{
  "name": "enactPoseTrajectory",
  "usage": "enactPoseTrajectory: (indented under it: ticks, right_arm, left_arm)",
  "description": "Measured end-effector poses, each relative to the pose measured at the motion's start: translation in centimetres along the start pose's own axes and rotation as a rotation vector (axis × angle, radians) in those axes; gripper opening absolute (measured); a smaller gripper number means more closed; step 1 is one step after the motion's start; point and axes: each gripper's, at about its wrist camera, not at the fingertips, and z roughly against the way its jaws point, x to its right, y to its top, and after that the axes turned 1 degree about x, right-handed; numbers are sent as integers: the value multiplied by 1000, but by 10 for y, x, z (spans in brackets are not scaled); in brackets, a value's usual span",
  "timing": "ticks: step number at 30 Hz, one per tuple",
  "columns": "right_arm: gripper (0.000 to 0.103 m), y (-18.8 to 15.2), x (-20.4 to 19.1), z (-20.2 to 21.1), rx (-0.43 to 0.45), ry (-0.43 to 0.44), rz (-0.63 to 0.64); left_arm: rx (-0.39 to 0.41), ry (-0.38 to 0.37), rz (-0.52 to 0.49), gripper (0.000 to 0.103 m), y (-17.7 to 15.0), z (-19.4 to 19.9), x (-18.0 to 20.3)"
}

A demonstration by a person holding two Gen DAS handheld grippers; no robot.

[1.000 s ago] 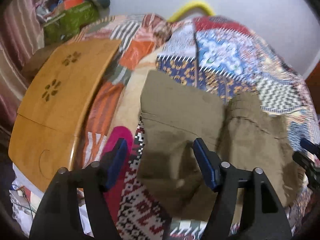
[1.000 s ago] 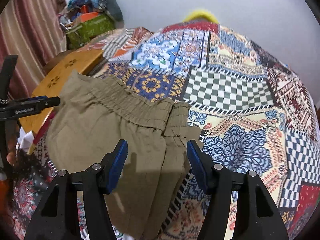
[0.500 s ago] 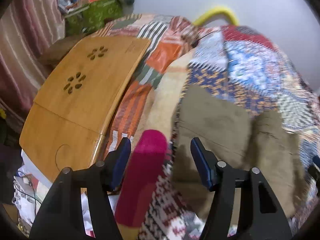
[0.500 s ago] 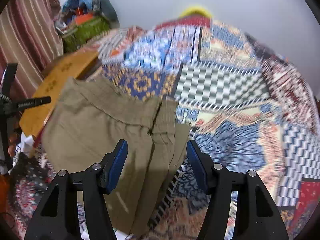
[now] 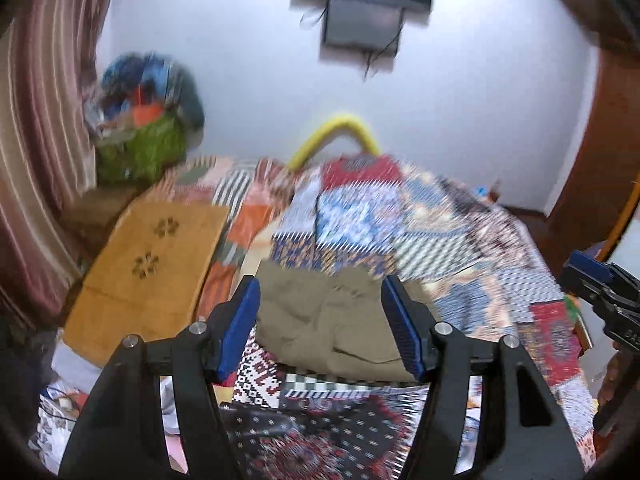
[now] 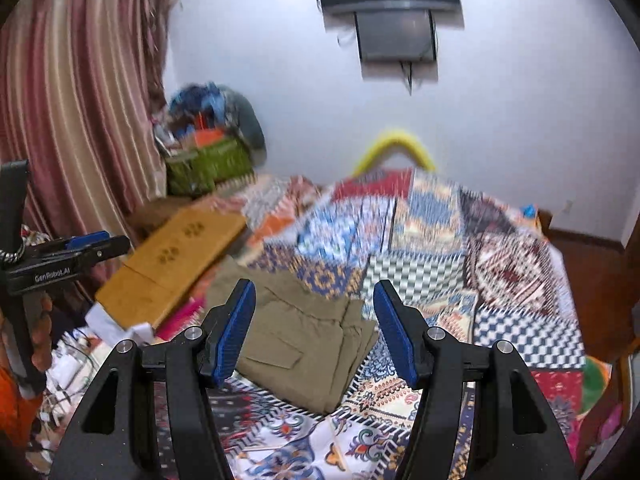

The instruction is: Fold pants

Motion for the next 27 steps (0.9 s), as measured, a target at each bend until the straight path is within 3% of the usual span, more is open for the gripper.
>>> enactPoseTrajectory:
  ticks: [8, 15, 19, 21, 27]
  right_arm:
    - [58, 4, -33, 105, 169, 24, 19]
    - [58, -12, -52, 170, 255, 47, 28]
    - [62, -24, -64, 195, 284, 53, 50]
    - [75, -28, -69, 204, 300, 53, 53]
    - [85, -40, -74, 214, 329, 49, 41]
  left_arm:
    - [212, -40, -30, 63, -10, 136, 41]
    - [367, -33, -32, 70, -45, 231, 65]
    - [418, -42, -29, 82, -66, 263, 73]
    - [438, -33, -32, 87, -76, 276, 77]
    - [455, -33, -19, 103, -100, 300, 80]
